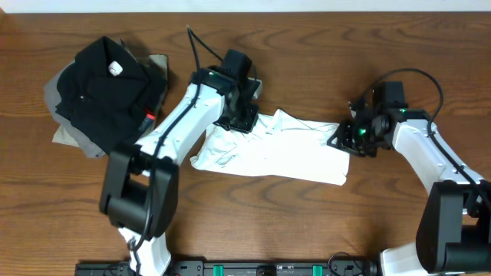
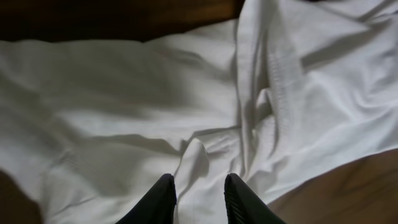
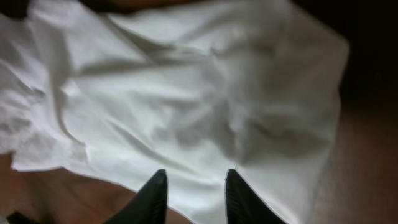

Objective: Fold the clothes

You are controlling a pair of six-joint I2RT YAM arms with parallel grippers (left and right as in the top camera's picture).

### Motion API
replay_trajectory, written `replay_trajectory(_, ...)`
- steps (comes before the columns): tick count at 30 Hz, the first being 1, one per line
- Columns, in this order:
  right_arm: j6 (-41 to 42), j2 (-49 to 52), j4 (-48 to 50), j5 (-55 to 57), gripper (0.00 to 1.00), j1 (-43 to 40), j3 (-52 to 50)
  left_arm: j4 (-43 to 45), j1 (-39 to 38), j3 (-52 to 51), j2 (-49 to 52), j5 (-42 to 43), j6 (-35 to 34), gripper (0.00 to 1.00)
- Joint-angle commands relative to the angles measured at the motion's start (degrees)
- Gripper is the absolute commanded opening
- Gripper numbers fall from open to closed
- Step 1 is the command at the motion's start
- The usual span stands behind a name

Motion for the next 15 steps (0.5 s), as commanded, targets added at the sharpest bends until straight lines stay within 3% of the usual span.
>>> replay_trajectory(1,1.3,0.7,-0.7,3.1,0.24,-0.3,-0.2,0.0,-0.1,-0.7,3.5,1.7,-0.5,0.29)
replay_trajectory(3,1.8,1.4,0.4,4.1,0.17,-0.3,-0.9,0.0,0.0,-0.7,5.4,1.7,-1.5,0.28)
replay_trajectory(15,9.5,10.5,7.7,18.9,0.01,-2.7,-3.1,-0.1,0.5,-0.7,7.8,1.7,-3.9,0.24)
